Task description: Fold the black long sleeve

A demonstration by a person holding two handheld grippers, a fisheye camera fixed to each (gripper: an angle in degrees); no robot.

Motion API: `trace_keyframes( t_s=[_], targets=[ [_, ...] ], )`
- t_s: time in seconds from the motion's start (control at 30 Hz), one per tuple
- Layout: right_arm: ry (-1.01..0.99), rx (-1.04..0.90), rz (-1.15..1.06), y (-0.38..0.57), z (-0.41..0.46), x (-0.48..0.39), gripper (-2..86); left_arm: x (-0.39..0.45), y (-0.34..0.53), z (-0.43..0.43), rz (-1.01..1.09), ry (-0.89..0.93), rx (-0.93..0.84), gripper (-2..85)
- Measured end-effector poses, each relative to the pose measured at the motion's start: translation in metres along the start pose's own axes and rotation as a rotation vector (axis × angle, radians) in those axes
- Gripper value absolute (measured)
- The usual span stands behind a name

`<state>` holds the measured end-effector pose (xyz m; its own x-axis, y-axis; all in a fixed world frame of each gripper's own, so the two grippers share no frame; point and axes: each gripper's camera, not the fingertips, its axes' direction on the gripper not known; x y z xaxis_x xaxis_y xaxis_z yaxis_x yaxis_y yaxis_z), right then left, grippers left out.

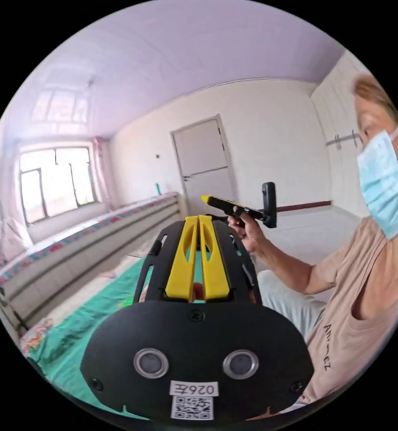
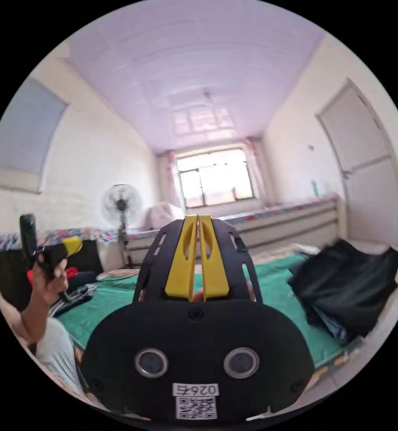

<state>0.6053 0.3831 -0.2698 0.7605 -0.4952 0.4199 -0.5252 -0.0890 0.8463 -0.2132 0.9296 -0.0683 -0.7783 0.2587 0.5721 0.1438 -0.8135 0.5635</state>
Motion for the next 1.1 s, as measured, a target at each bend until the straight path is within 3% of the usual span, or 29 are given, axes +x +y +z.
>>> trace_keyframes(
  t_s=[0.17,0.27,0.4,0.53,0.77,0.87,0.97,1.0,1.1],
  targets=[
    [0.563,-0.024,0.289,-0.078,0.039,0.202,-0.4,-0.014,0.020,0.239,-0.052,0.179,-0.177,-0.8],
    [0.744,-0.031,0.446,-0.084,0.034,0.289,1.9,0.000,0.039,0.381,-0.078,0.288,-0.270,-0.2],
    [0.719,-0.062,0.654,-0.099,0.042,0.375,5.6,0.029,0.068,0.545,-0.135,0.425,-0.329,7.2],
    [0.692,-0.080,0.720,-0.130,0.083,0.418,7.9,0.068,0.103,0.665,-0.106,0.409,-0.412,13.6],
    [0.862,-0.322,0.640,-0.186,0.169,0.439,10.7,0.121,0.165,0.783,-0.005,0.319,-0.544,17.9],
    [0.805,-0.396,0.687,-0.178,0.186,0.447,6.9,0.133,0.196,0.814,-0.006,0.326,-0.610,16.7],
    [0.738,-0.294,0.691,-0.177,0.177,0.424,0.6,0.127,0.212,0.810,-0.015,0.298,-0.613,7.9],
    [0.728,-0.269,0.682,-0.179,0.174,0.416,0.2,0.121,0.218,0.805,-0.033,0.322,-0.598,1.1],
    [0.679,-0.151,0.610,-0.188,0.163,0.366,-0.8,0.104,0.236,0.782,-0.099,0.364,-0.528,-0.3]
  ],
)
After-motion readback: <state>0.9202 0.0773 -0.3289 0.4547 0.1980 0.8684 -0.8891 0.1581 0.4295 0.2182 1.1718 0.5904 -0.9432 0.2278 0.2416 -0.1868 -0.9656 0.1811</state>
